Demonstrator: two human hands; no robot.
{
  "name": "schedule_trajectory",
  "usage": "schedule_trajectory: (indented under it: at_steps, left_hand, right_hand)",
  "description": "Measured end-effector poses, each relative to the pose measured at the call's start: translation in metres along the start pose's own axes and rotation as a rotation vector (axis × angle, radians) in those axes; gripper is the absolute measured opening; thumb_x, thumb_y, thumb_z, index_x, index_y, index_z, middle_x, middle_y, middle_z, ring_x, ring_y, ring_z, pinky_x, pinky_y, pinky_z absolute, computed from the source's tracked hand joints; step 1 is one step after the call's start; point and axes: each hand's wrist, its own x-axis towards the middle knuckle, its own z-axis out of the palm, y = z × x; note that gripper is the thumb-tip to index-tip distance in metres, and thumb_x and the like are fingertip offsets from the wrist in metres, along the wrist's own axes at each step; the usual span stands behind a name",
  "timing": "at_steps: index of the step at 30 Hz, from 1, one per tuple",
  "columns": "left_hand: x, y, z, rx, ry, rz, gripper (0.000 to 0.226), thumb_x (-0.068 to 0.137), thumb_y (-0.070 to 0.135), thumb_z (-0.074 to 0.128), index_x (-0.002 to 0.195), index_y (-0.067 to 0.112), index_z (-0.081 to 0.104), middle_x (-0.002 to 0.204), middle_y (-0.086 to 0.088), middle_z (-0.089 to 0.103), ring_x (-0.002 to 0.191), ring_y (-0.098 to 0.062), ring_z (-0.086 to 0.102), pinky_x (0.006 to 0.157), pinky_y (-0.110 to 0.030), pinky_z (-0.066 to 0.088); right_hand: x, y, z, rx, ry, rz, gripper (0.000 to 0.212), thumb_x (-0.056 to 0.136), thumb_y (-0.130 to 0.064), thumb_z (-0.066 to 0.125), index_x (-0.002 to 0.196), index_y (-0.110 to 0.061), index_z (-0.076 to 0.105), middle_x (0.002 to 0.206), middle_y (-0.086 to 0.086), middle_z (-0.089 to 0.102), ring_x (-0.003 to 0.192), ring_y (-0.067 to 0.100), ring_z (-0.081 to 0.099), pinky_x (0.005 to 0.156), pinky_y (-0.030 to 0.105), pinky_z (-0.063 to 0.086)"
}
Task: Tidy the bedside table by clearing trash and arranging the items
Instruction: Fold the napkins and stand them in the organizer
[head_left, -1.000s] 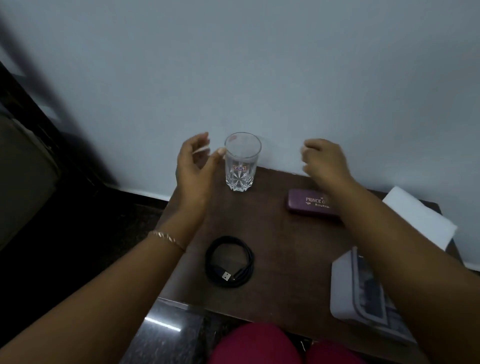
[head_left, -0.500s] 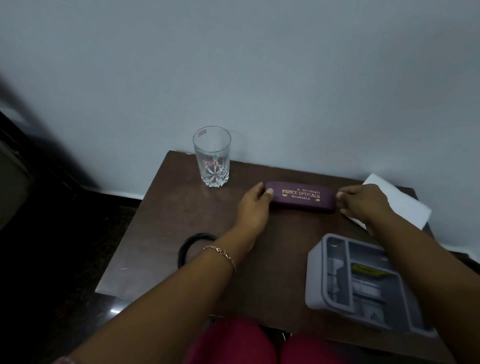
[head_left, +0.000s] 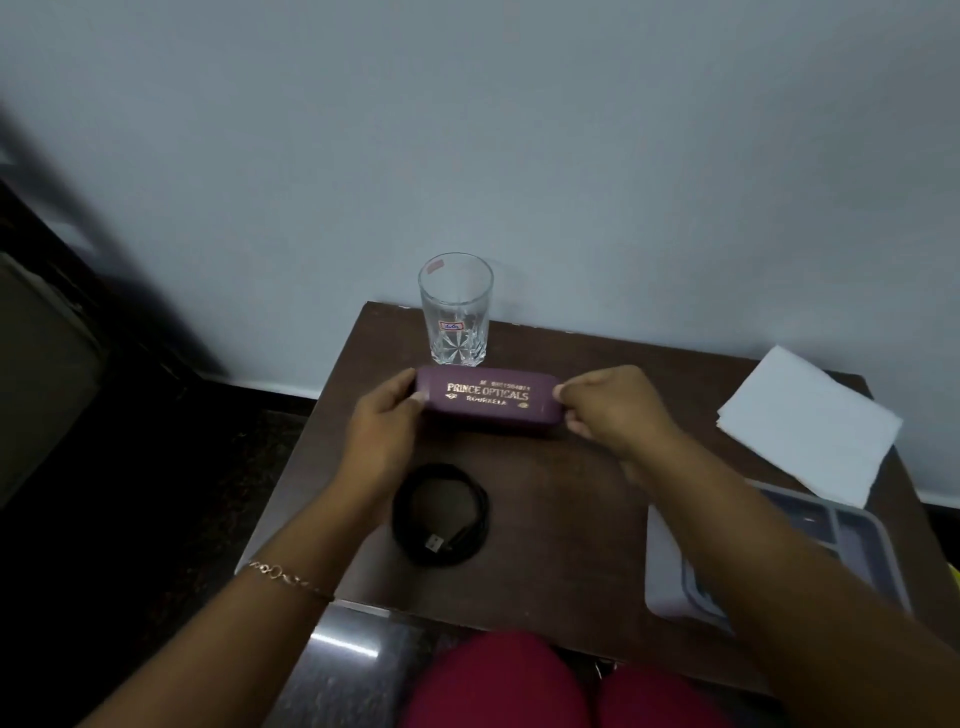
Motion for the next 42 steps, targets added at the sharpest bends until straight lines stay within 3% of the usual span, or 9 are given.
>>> schedule_trajectory:
  at_steps: [6,11,14,19,22,29,36,38,42]
  left_hand:
    - [0.015,-0.018,-0.03,0.026,0.059,-0.077,0.035,0.092,0.002,0.041,0.119,0.01,0.062,0.117,-0.008,0.067,0.115,-0.022,0.059,0.106,-0.041,0.042]
    - [0.017,-0.021,-0.034,0.03,0.023,-0.104,0.042,0.093,0.006,0.046,0.135,0.01,0.048,0.132,0.003,0.054,0.124,-0.015,0.05,0.111,-0.037,0.035]
    - [0.004,-0.019,-0.038,0.081,0.131,-0.109,0.053,0.093,0.01,0.052,0.143,0.013,0.034,0.134,0.002,0.048,0.128,-0.015,0.044,0.111,-0.034,0.034]
    - [-0.047,-0.044,-0.047,0.408,0.088,-0.138,0.034,0.087,0.03,0.059,0.121,0.028,0.059,0.118,-0.001,0.063,0.1,-0.022,0.063,0.09,-0.047,0.052]
    - [-0.073,-0.051,-0.037,0.406,0.071,-0.088,0.036,0.083,0.026,0.065,0.119,0.025,0.062,0.112,-0.002,0.063,0.091,-0.016,0.065,0.082,-0.045,0.056]
    - [-0.074,-0.048,-0.034,0.358,0.175,-0.093,0.032,0.083,0.006,0.065,0.113,0.013,0.066,0.103,-0.005,0.068,0.082,-0.013,0.064,0.08,-0.034,0.053]
    - [-0.083,-0.032,-0.034,0.428,0.227,-0.066,0.04,0.086,0.017,0.063,0.125,0.017,0.056,0.122,-0.01,0.059,0.09,-0.021,0.064,0.084,-0.039,0.052]
    - [-0.097,-0.017,-0.02,0.363,0.249,-0.018,0.038,0.087,0.02,0.062,0.124,0.023,0.055,0.122,-0.002,0.052,0.095,-0.017,0.058,0.083,-0.035,0.048]
    - [-0.125,0.013,0.035,0.062,0.009,-0.031,0.034,0.085,0.021,0.065,0.117,0.031,0.058,0.115,0.009,0.062,0.105,-0.001,0.058,0.08,-0.014,0.044]
  right_hand:
    - [-0.005,0.007,0.047,0.061,0.025,0.016,0.012,0.076,-0.013,0.067,0.065,-0.017,0.064,0.089,0.016,0.07,0.092,0.031,0.067,0.089,0.045,0.054]
    - [-0.011,0.007,0.051,-0.028,0.051,-0.024,0.017,0.081,-0.015,0.065,0.094,-0.006,0.069,0.095,0.012,0.069,0.094,0.025,0.064,0.092,0.043,0.051]
    - [-0.03,0.012,0.045,-0.111,0.066,-0.062,0.028,0.082,-0.016,0.064,0.107,-0.005,0.064,0.097,0.003,0.064,0.097,0.022,0.061,0.094,0.039,0.049]
    - [-0.068,0.052,0.052,-0.097,-0.124,0.015,0.026,0.083,-0.016,0.065,0.108,-0.009,0.062,0.083,0.002,0.064,0.086,0.024,0.066,0.087,0.047,0.053]
    - [-0.083,0.071,0.067,-0.11,-0.091,-0.043,0.03,0.082,-0.012,0.064,0.112,-0.01,0.063,0.087,0.002,0.064,0.093,0.025,0.065,0.089,0.044,0.052]
    - [-0.085,0.068,0.097,-0.075,-0.02,-0.086,0.035,0.081,-0.002,0.06,0.115,-0.009,0.064,0.105,0.01,0.066,0.102,0.025,0.062,0.096,0.033,0.047]
    - [-0.106,0.05,0.077,-0.121,-0.028,-0.175,0.038,0.087,-0.009,0.055,0.125,-0.011,0.056,0.123,0.008,0.058,0.111,0.02,0.057,0.098,0.024,0.04]
    - [-0.124,0.052,0.048,-0.044,0.074,-0.25,0.032,0.087,-0.014,0.056,0.119,-0.018,0.06,0.114,0.002,0.061,0.099,0.014,0.061,0.092,0.026,0.047]
    - [-0.158,0.06,-0.039,0.053,0.619,-0.404,0.013,0.089,-0.025,0.057,0.1,-0.029,0.062,0.096,-0.012,0.06,0.086,-0.002,0.056,0.069,0.016,0.043]
